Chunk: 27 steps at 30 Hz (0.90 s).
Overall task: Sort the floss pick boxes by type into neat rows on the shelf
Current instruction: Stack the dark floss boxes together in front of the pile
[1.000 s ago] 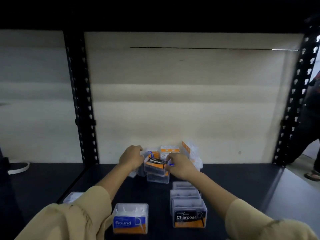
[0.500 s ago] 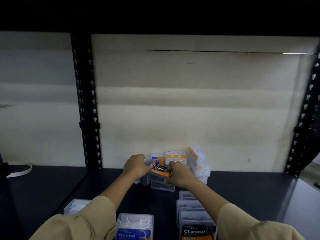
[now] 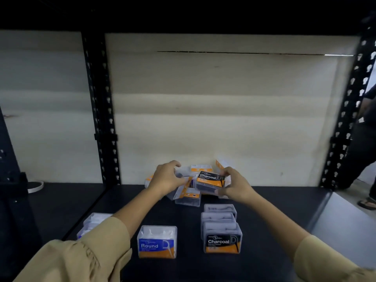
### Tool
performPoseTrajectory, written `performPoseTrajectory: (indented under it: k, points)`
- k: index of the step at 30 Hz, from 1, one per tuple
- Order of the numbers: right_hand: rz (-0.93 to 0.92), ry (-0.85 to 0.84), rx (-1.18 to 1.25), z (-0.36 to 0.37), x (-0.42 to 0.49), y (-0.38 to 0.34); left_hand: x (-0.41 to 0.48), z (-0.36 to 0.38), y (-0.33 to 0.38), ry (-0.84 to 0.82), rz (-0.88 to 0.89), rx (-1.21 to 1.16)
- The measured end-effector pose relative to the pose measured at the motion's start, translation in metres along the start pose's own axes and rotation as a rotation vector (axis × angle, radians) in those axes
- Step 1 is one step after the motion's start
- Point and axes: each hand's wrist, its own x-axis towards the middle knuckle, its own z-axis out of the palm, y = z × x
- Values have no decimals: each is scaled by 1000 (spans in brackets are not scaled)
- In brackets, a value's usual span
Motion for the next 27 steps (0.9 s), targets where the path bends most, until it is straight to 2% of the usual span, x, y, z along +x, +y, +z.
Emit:
performPoseTrajectory:
  k: [5, 10, 15, 21, 27]
  points:
    - [20, 74, -24, -22, -28, 20, -27, 10, 10, -232, 178, 260]
    - [84, 123, -50, -34, -50, 39, -36, 22, 14, -261, 254, 384]
    - [198, 184, -14, -38, -62, 60, -44, 27, 10, -366, 303, 599]
    - [299, 140, -62, -42, -67, 89, -40, 26, -4, -513, 199, 476]
    - [309, 56, -51, -46, -66, 103, -23, 2, -10, -781, -12, 422]
